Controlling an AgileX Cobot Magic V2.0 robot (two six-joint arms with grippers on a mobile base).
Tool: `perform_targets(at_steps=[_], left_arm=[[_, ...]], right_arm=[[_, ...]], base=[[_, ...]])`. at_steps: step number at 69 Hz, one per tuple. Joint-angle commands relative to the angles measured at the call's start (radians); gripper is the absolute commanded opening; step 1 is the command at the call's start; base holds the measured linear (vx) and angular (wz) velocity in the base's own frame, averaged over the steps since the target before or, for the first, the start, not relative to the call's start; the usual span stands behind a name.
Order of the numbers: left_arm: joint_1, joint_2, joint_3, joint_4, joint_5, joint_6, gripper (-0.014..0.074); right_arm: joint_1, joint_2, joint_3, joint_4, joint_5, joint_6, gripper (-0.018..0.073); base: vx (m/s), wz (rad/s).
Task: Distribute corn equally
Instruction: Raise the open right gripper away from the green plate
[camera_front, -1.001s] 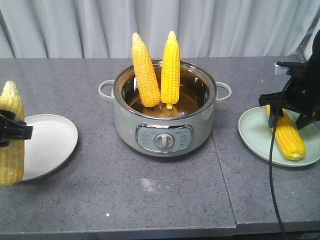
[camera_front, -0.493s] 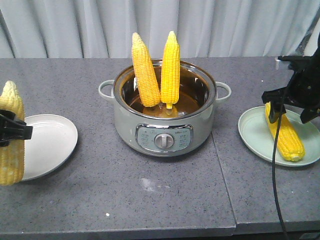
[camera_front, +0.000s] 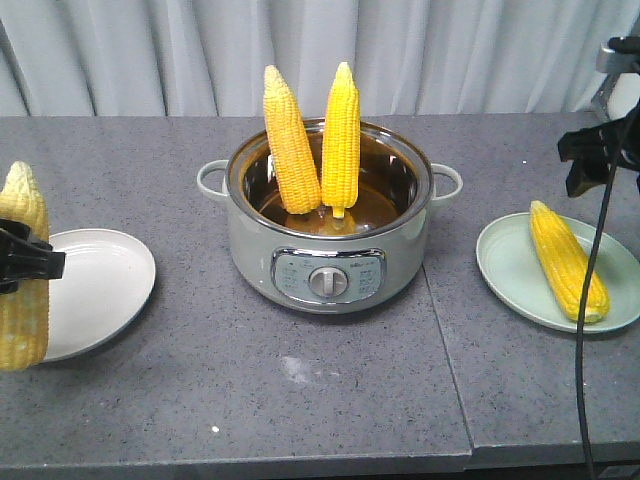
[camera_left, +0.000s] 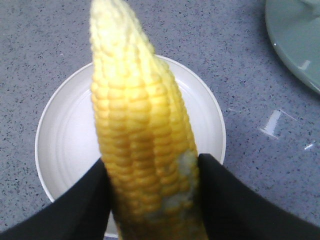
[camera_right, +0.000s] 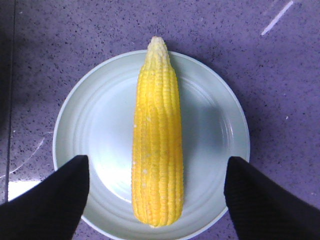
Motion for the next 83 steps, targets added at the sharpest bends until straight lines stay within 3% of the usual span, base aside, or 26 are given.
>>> perform_targets(at_steps=[1, 15, 41, 59, 83], left_arm=[[0.0, -0.023, -0.027, 0.003, -0.058, -0.008, 0.0172], [0.0, -0.023, -0.027, 0.003, -0.058, -0.008, 0.0172], [0.0, -0.023, -0.027, 0.003, -0.058, -0.008, 0.0172], [0.0, -0.023, -0.027, 0.003, -0.058, -0.008, 0.0172], [0.0, -0.023, -0.027, 0.003, -0.058, -0.008, 0.0172]], right_arm=[[-0.004, -0.113, 0.128, -0.001, -0.159, -0.014, 0.0512], [-0.004, -0.306, 0.461, 0.02, -0.442, -0.007, 0.0512], [-0.004, -0.653, 0.873, 0.073, -0.63, -0.032, 0.0512], [-0.004, -0.853, 0.956, 0.094, -0.675, -0.041, 0.0512], [-0.004, -0.798, 0.921, 0.088, -0.643, -0.046, 0.0512]], base=[[0.0, 0.0], [0.0, 0.0], [0.0, 0.0], [0.0, 0.0], [0.0, 0.0]])
